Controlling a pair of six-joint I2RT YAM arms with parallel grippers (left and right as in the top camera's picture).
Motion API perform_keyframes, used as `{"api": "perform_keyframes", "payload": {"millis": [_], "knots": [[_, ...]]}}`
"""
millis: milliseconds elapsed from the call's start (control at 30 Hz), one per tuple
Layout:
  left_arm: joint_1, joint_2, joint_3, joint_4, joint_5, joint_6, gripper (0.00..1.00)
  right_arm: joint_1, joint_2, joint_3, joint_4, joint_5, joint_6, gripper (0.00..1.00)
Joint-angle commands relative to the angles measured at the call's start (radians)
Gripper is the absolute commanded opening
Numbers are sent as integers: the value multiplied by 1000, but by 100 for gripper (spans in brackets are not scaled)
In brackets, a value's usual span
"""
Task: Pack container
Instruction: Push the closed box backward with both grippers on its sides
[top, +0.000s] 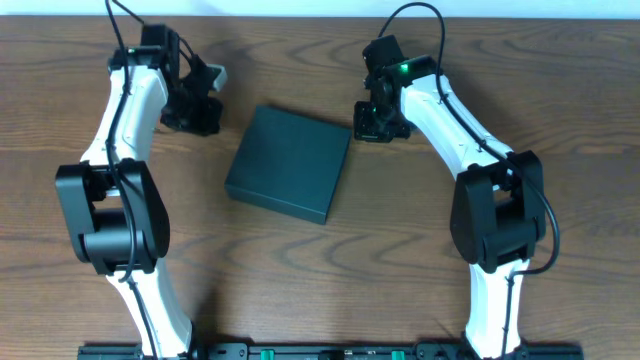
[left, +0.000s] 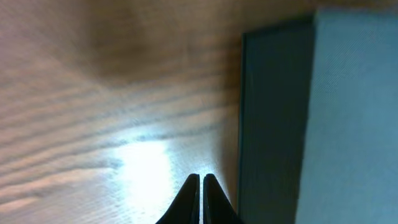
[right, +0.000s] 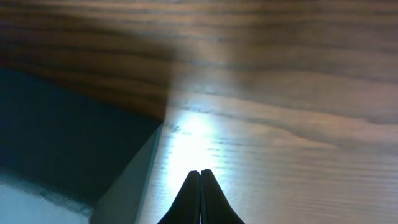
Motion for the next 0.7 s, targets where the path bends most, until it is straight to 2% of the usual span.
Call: {"api": "perform_keyframes", "payload": {"millis": [0,200,667], "knots": [[-8,-5,-62,10,-5,16,6,5,-11,8,-22,-53,50,1],[-39,-5,-116,50,3,16,5,10,-11,-14,-23,-141,86,1],[-127,-5,-118,85,22,16,6,43,-10,-42,50,-283,130,2]]}}
